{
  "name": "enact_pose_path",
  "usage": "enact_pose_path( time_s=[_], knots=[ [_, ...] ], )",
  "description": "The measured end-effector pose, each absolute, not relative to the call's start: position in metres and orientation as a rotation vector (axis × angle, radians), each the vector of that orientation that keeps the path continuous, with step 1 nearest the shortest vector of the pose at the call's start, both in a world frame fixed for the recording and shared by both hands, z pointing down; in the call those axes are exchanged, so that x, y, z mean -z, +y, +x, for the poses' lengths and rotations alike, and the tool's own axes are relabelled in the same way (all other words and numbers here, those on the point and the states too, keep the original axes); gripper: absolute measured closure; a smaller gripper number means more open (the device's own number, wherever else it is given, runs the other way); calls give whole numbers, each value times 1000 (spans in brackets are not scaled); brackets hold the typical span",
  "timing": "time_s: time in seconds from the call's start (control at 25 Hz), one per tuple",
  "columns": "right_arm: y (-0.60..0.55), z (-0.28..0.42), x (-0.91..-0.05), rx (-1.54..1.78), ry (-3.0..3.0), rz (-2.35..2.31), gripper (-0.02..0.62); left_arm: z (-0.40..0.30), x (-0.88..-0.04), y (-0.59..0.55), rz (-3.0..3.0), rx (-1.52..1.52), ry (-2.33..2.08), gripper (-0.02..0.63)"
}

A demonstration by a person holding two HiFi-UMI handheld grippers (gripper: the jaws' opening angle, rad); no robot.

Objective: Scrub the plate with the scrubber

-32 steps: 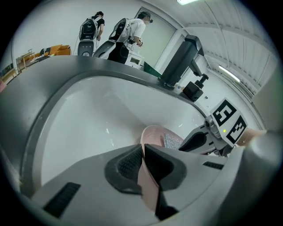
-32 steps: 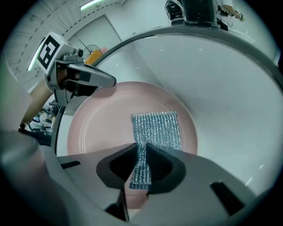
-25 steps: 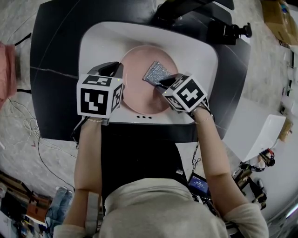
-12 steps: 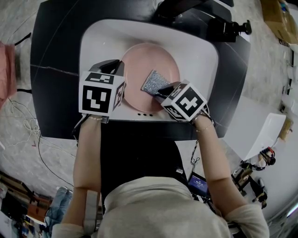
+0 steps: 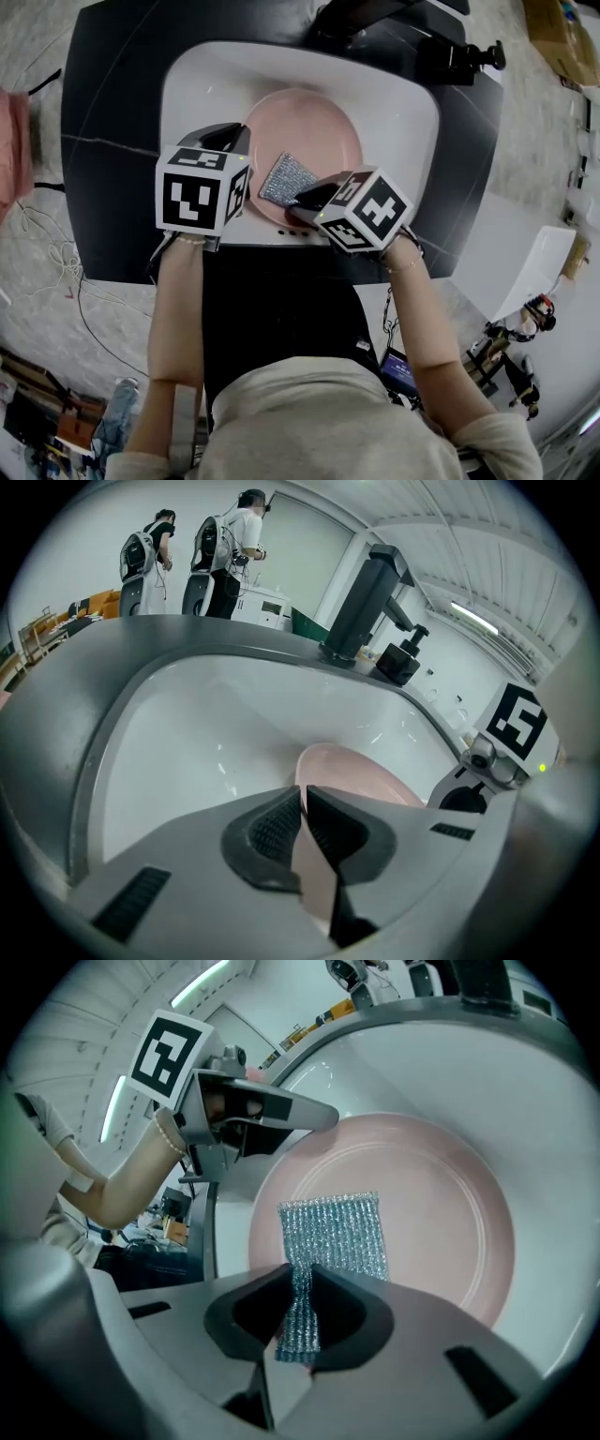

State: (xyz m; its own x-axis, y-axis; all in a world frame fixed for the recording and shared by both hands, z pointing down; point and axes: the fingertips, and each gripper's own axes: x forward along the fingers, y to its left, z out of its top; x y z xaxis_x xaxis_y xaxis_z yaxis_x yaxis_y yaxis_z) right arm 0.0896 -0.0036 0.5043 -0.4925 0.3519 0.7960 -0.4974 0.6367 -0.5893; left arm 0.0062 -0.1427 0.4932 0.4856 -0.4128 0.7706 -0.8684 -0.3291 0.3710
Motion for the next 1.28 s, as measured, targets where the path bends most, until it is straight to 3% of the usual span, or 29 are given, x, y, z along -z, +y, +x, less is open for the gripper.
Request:
enact_pose_path(
  time_s=[0.76, 1.28],
  knots=[
    [-49, 44, -507, -1298, -1996, 287, 523, 6, -496, -143, 1922, -711, -1056, 571],
    [-85, 44, -516, -1160, -2063, 399, 526, 2, -494, -148, 1920, -686, -1069, 574]
  ],
)
